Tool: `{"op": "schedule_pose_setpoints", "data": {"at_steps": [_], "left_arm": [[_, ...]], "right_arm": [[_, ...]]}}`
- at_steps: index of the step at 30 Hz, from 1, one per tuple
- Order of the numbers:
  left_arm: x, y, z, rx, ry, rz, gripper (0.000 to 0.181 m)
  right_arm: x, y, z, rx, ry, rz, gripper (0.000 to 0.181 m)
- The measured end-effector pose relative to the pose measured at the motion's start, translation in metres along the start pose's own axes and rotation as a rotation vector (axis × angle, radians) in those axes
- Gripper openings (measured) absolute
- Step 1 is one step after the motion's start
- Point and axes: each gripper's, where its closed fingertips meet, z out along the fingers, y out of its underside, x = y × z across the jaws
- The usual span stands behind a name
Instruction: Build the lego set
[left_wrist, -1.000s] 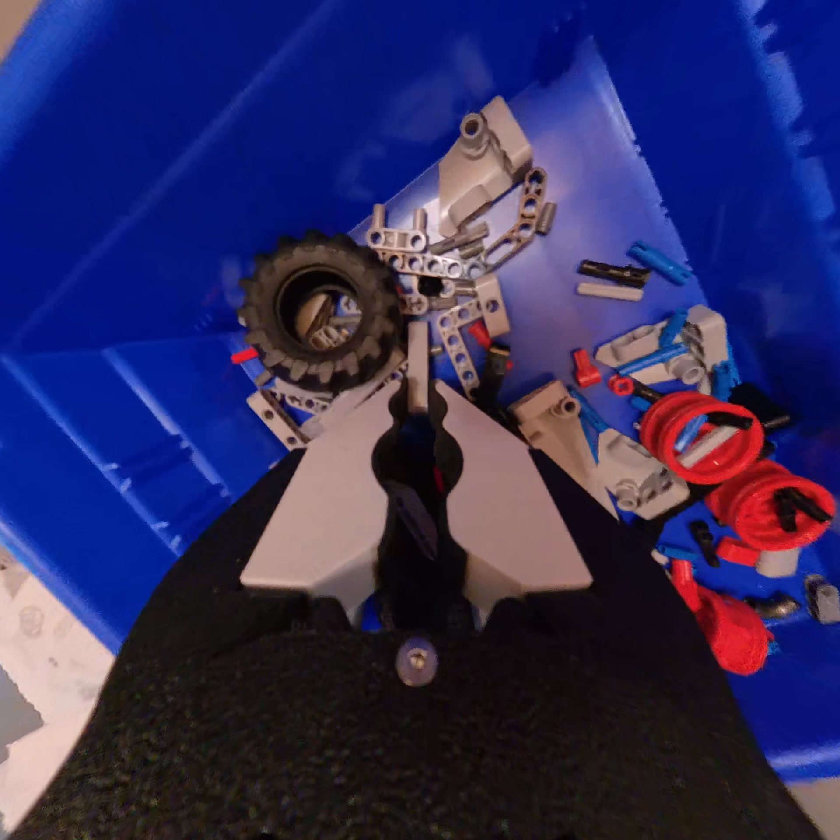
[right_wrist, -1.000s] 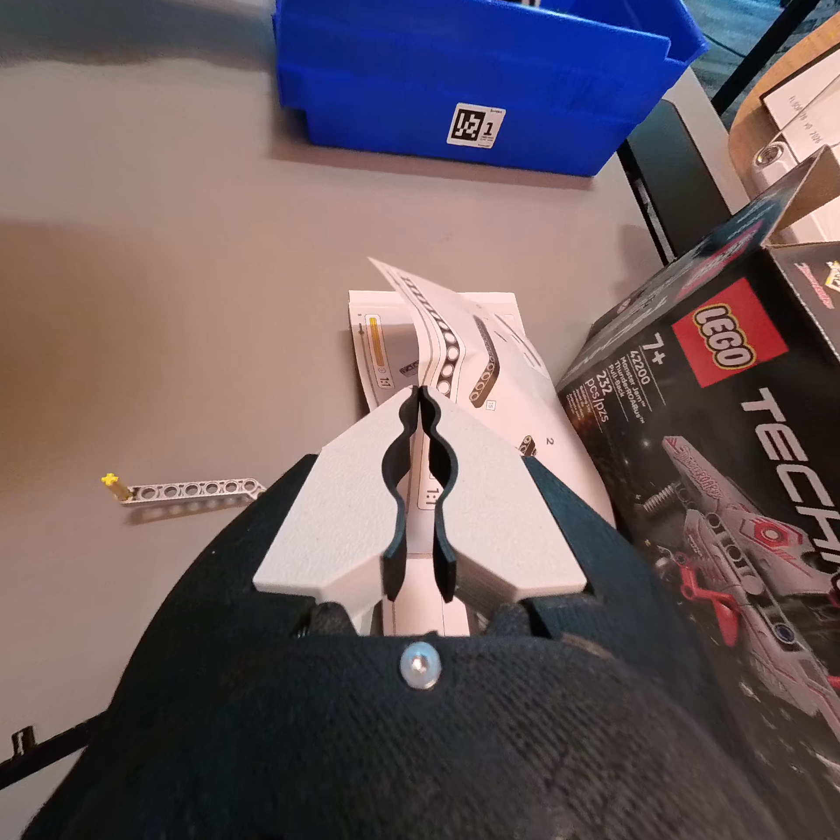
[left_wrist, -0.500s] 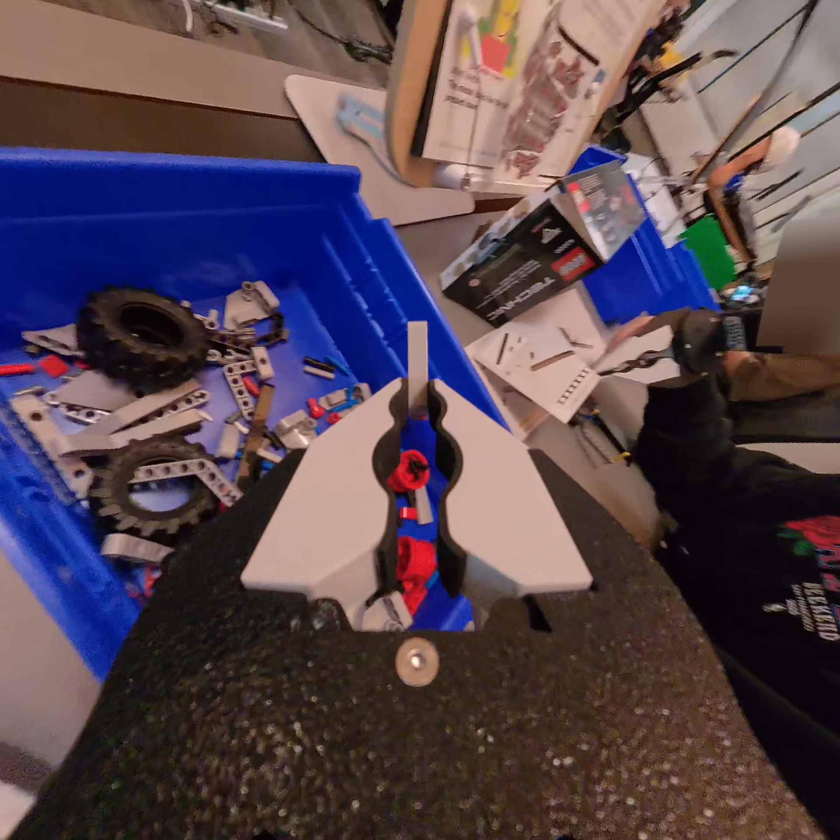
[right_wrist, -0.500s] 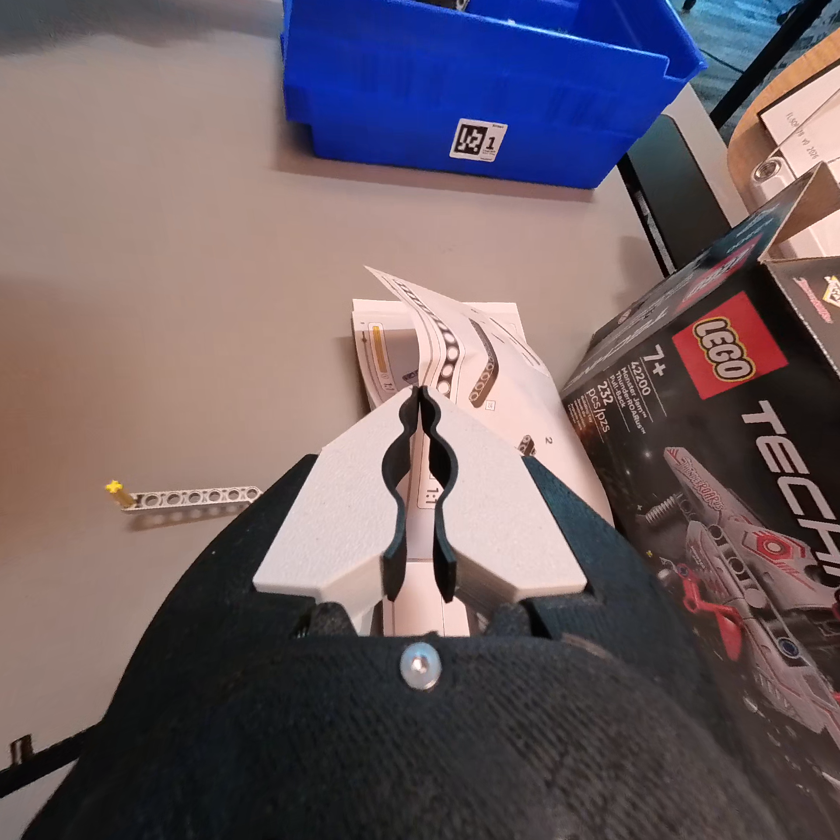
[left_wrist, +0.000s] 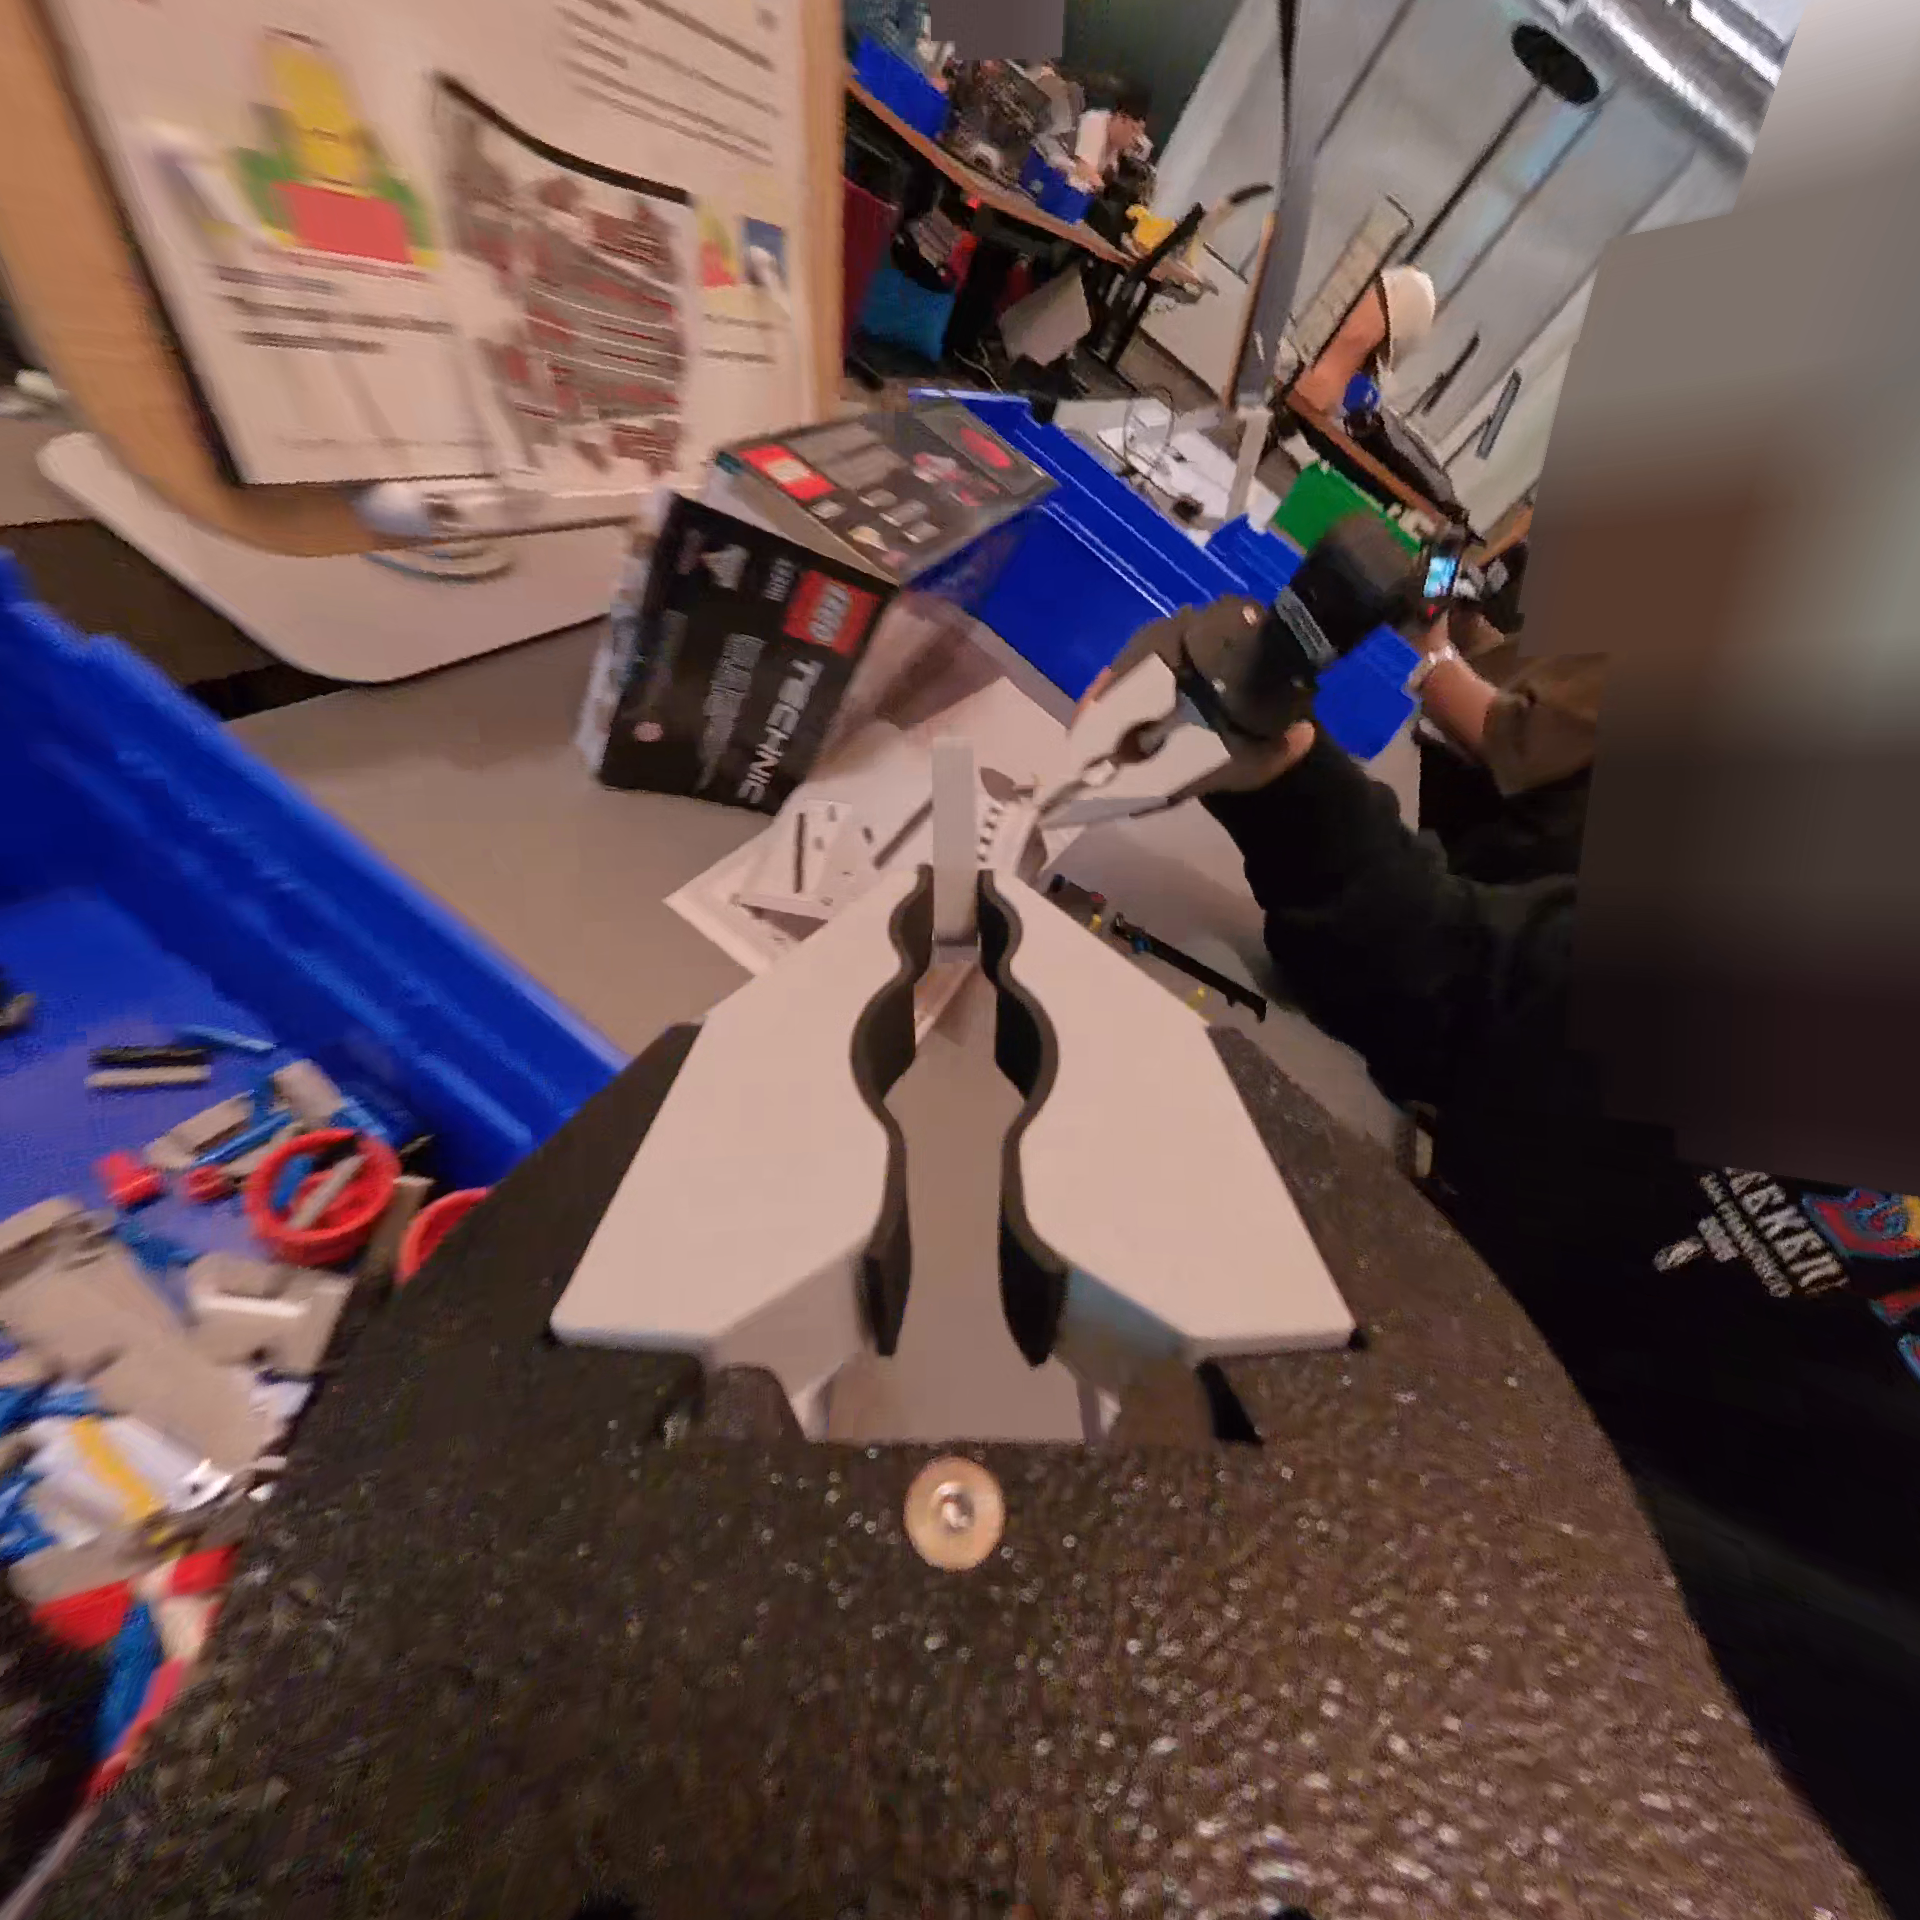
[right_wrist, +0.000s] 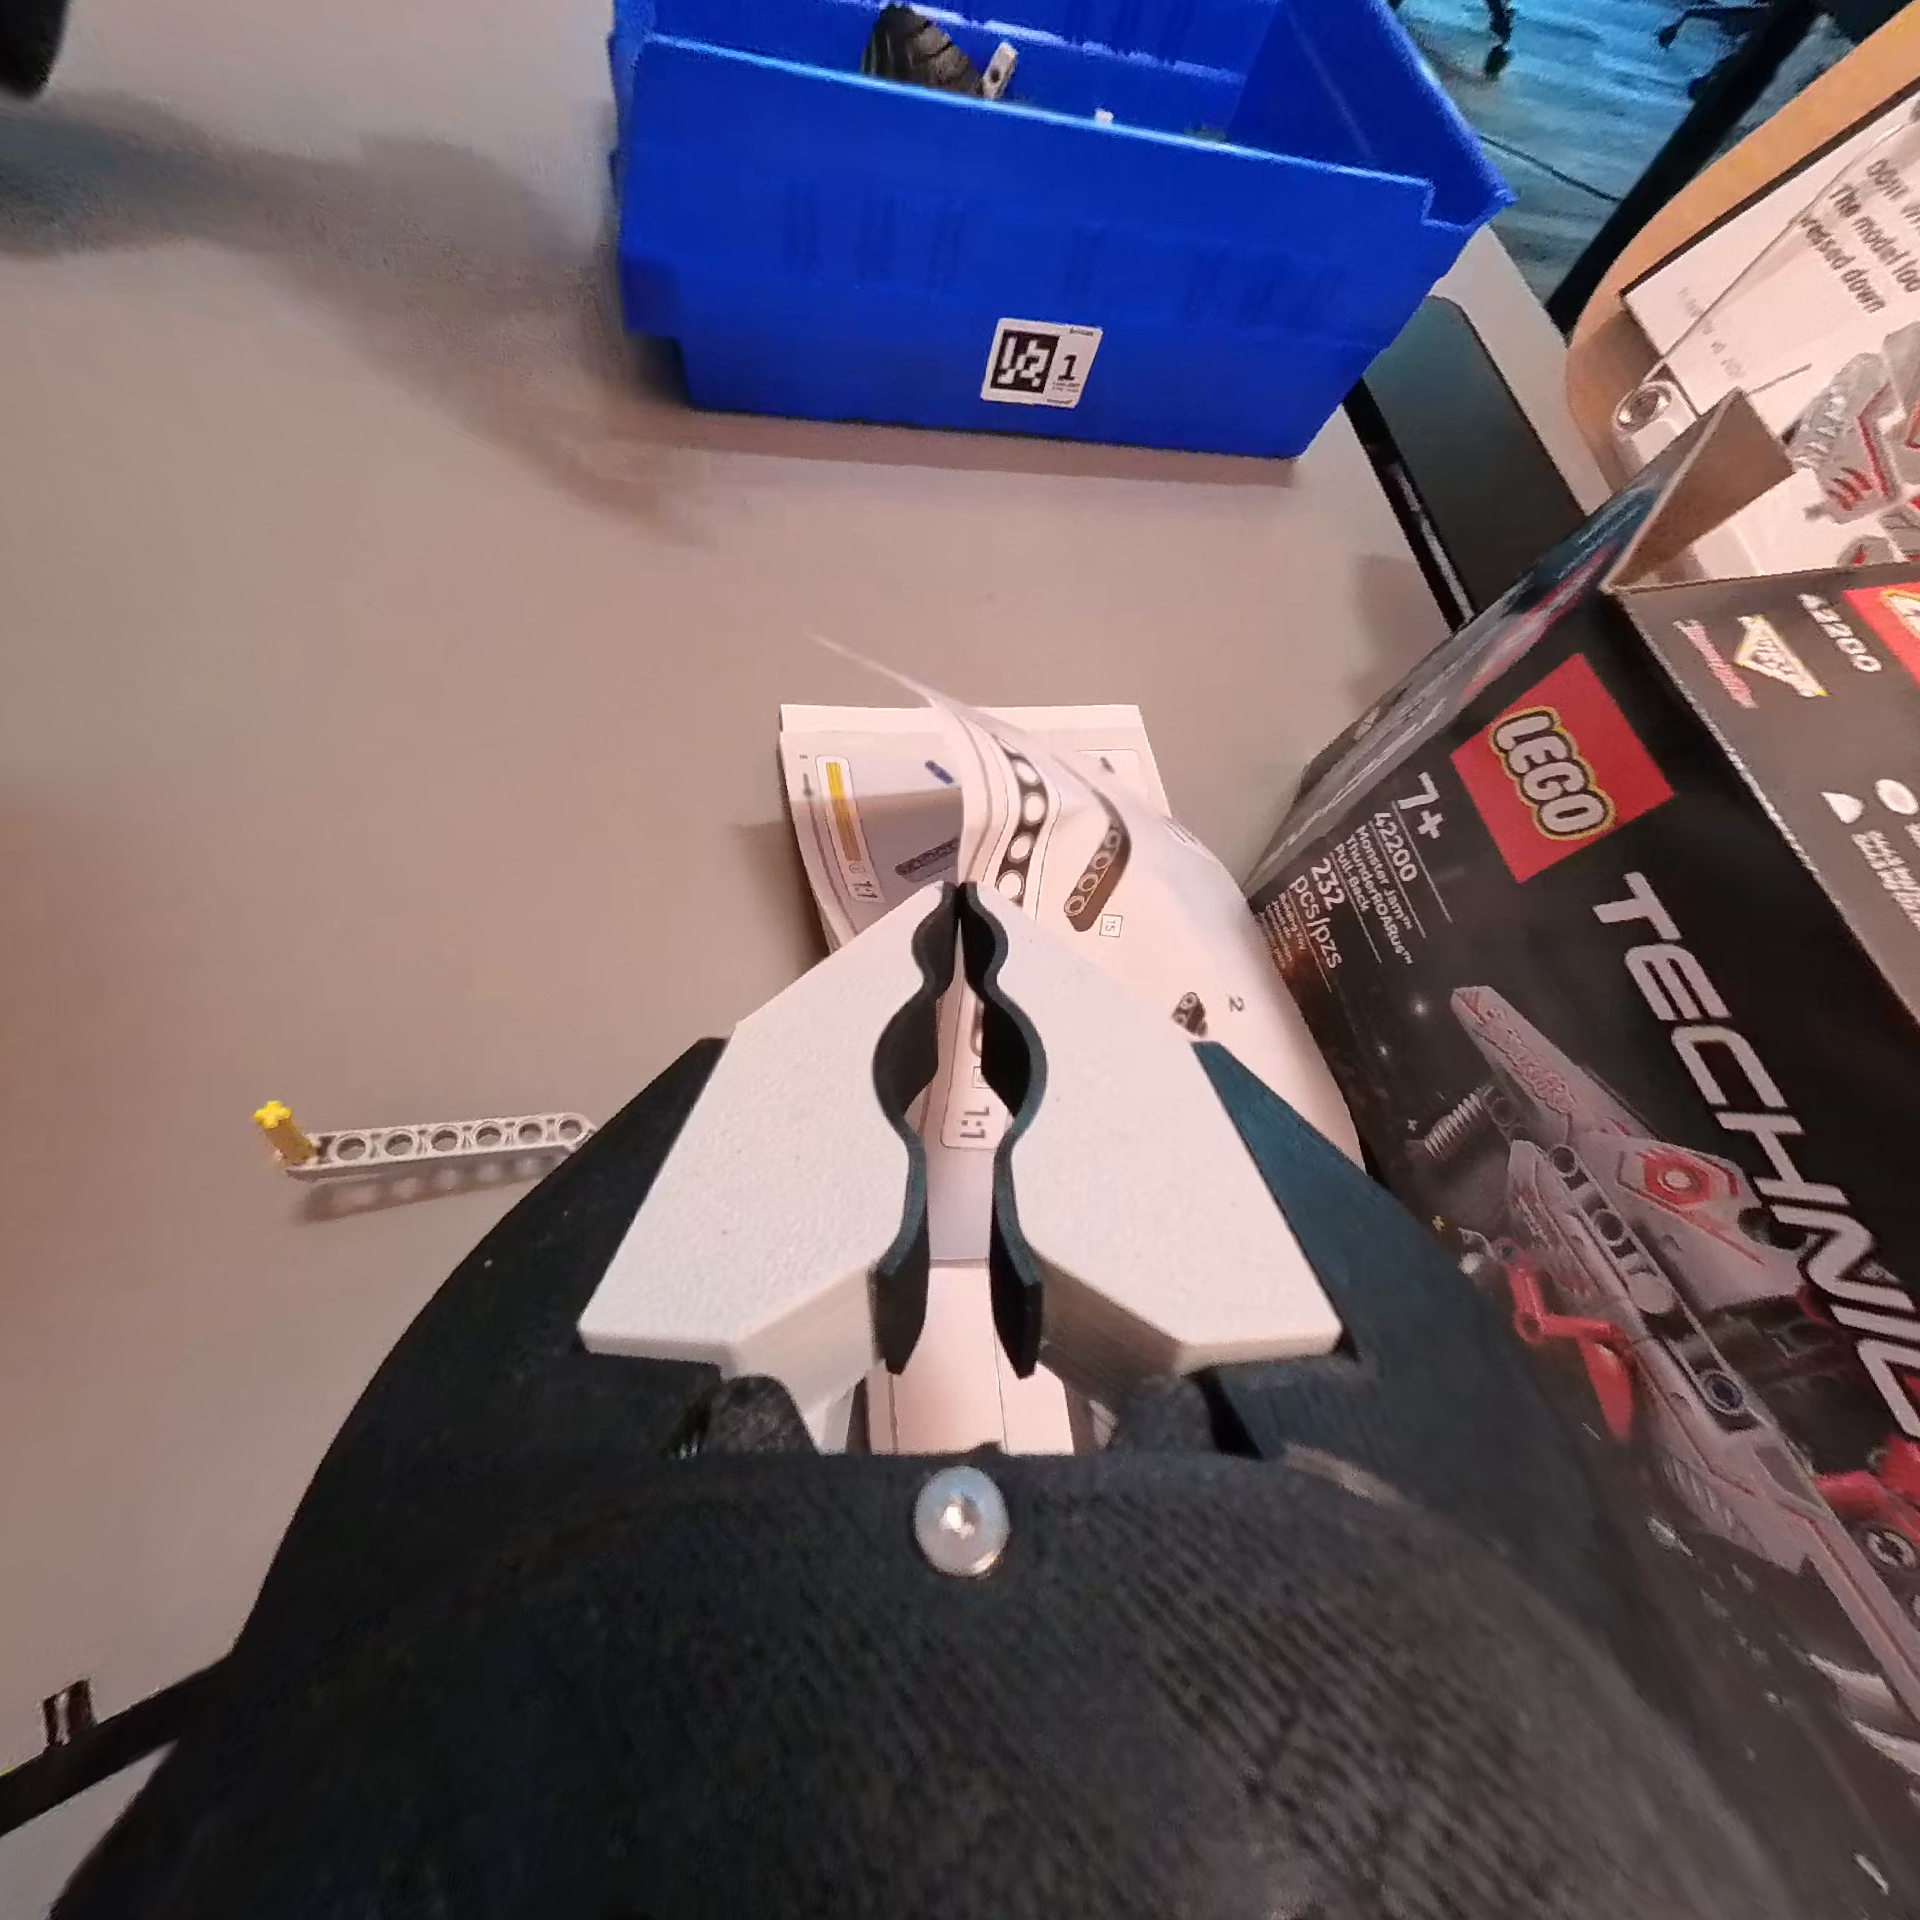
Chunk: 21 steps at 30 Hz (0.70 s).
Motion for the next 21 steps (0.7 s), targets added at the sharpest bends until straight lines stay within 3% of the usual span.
{"op": "schedule_pose_setpoints", "data": {"at_steps": [3, 7, 14, 21], "left_arm": [[0.022, 0.029, 0.026, -0.024, -0.019, 0.051, 0.005], [0.023, 0.057, 0.05, -0.007, -0.072, 0.085, 0.005], [0.034, 0.092, 0.093, 0.024, 0.055, 0.028, 0.005], [0.031, 0.117, 0.104, -0.029, 0.043, 0.078, 0.005]], "right_arm": [[0.011, 0.002, -0.002, -0.013, 0.058, 0.063, 0.0], [0.016, -0.002, -0.002, 0.027, 0.094, 0.11, 0.0], [0.027, -0.006, -0.005, 0.097, 0.201, 0.213, 0.0], [0.028, -0.004, -0.011, 0.232, 0.245, 0.357, 0.0]]}}
